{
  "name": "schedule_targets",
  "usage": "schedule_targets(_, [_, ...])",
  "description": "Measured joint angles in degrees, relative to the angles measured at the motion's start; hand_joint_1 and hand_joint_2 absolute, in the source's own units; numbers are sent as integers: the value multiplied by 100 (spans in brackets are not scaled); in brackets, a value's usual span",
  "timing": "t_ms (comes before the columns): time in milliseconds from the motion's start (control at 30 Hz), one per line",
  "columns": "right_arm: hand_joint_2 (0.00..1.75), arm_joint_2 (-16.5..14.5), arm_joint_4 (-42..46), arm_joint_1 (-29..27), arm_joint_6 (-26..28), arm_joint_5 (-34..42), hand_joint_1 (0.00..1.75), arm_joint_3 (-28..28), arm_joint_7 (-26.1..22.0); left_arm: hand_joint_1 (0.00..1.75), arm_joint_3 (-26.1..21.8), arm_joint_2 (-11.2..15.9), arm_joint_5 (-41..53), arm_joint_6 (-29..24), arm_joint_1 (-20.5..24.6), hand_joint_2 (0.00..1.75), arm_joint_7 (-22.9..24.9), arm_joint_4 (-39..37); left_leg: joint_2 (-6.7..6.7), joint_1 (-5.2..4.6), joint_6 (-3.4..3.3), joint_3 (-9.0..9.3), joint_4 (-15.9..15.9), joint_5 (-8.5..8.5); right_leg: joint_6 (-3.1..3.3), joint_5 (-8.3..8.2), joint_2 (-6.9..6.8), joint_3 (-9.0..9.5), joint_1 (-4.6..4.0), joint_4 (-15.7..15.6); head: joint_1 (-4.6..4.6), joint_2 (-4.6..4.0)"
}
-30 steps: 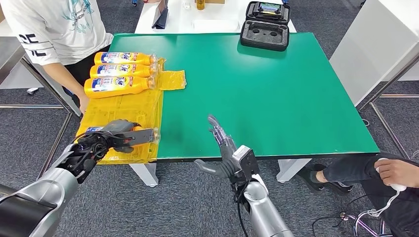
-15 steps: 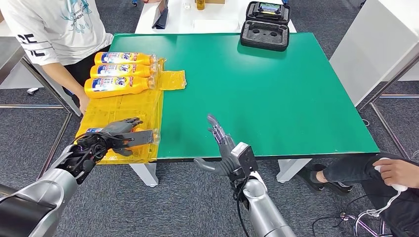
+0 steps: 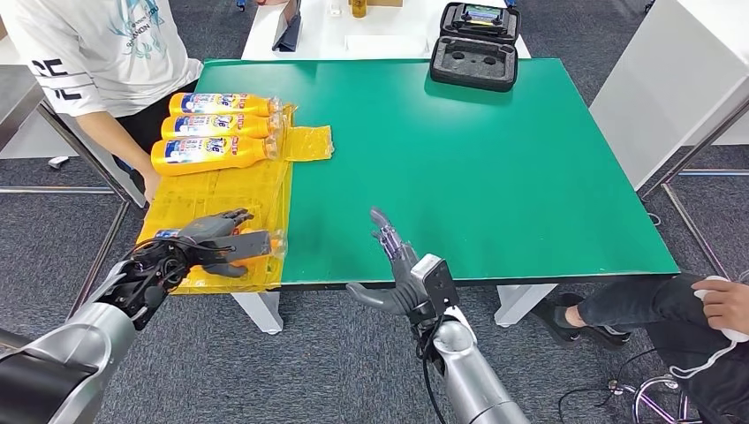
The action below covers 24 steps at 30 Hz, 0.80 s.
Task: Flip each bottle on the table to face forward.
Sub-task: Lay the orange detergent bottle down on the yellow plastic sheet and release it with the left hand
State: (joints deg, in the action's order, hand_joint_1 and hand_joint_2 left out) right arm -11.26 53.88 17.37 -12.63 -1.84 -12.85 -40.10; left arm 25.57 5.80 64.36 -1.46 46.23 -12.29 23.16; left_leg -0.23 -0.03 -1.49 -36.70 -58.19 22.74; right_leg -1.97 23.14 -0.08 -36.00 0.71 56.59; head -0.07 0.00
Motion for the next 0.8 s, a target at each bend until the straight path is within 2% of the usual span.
schedule_targets(233, [175, 1, -65, -5, 15, 0, 0, 0, 1, 0, -163, 34, -180, 114, -86, 0, -350, 210, 0, 0, 0, 0, 0, 0, 0, 0, 0, 0, 0, 0, 1, 0])
schedule_targets(567, [175, 1, -178, -4, 16, -20, 0, 2, -1, 0, -162, 337, -306, 864, -183, 0, -971, 496, 1, 2, 1, 0, 0, 0, 1, 0, 0, -1, -2, 0, -1, 0])
schedule_targets(700, [175, 0, -199, -7, 17, -48, 0, 4, 0, 0, -215, 387, -698, 715, -308, 0, -1282, 711, 0, 2, 0, 0, 0, 0, 1, 1, 0, -2, -2, 0, 1, 0])
schedule_targets(800, [175, -3, -183, -39, 17, -90, 0, 5, 3, 0, -425, 293, -1292, 287, -451, 0, -1588, 1090, 0, 0, 0, 0, 0, 0, 1, 1, 0, -2, 0, -1, 1, 0])
